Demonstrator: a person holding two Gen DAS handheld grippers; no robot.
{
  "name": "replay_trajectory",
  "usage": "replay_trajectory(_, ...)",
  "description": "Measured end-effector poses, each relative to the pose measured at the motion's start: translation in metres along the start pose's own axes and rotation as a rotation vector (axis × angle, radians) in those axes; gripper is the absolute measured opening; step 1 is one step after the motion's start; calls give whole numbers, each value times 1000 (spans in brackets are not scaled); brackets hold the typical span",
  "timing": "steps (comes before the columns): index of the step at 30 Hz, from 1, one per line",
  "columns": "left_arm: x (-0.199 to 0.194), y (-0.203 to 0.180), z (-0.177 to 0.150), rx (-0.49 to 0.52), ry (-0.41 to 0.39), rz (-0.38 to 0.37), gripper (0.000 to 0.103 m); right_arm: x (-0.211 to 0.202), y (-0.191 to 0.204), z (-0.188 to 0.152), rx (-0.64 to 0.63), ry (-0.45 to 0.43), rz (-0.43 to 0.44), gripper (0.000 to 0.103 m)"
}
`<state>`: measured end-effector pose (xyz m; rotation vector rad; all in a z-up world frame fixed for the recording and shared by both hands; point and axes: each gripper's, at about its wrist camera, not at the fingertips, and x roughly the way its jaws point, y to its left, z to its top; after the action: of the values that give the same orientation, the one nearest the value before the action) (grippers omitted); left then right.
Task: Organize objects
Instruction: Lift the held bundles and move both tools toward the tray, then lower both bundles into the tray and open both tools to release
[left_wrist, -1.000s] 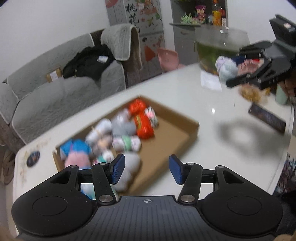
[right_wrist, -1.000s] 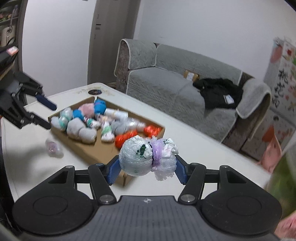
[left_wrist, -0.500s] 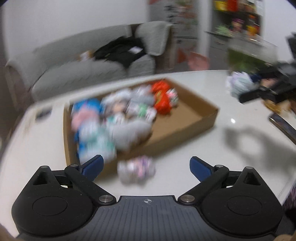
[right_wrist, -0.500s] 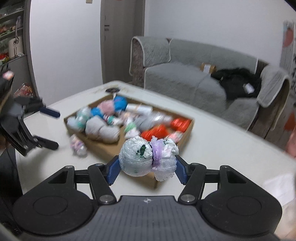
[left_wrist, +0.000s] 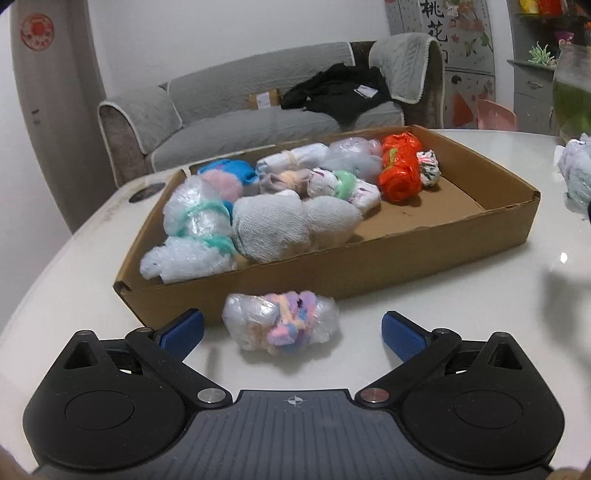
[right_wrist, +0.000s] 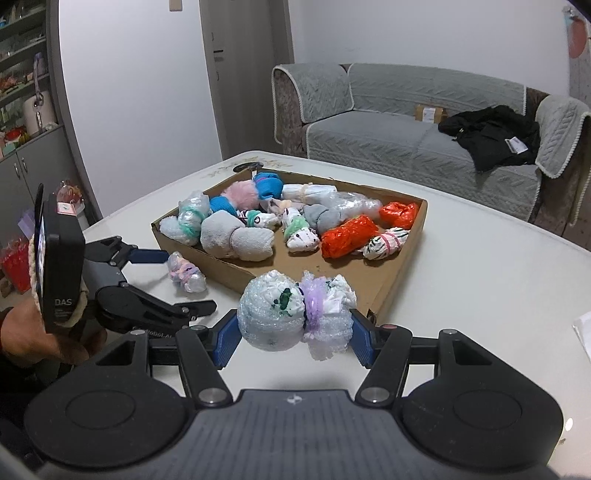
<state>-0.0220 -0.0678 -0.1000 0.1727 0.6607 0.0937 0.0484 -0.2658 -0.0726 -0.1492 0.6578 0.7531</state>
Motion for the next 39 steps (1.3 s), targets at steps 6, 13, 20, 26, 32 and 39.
replay_trajectory(6, -1, 14, -2, -90, 10, -102, 78, 1, -1, -5, 12, 1, 6, 57)
replay_trajectory(13, -8, 13, -2, -77, 19, -116, 61, -3, 0, -7, 12, 8, -4, 57)
replay_trajectory(20, -51, 22, 17, 56, -8, -192, 61, -21, -3, 3, -56, 19, -45, 57)
replay_trajectory(26, -85, 28, 89, 222, -91, -269, 61, -40, -15, 44, -169, 5, -116, 57)
replay_trajectory(32, -86, 18, 155, 366, -109, -331, 61, -46, -21, 96, -281, -17, -142, 57)
replay_trajectory(39, -16, -8, 185, 354, -18, -442, 61, 8, -27, 124, -326, 49, -104, 57)
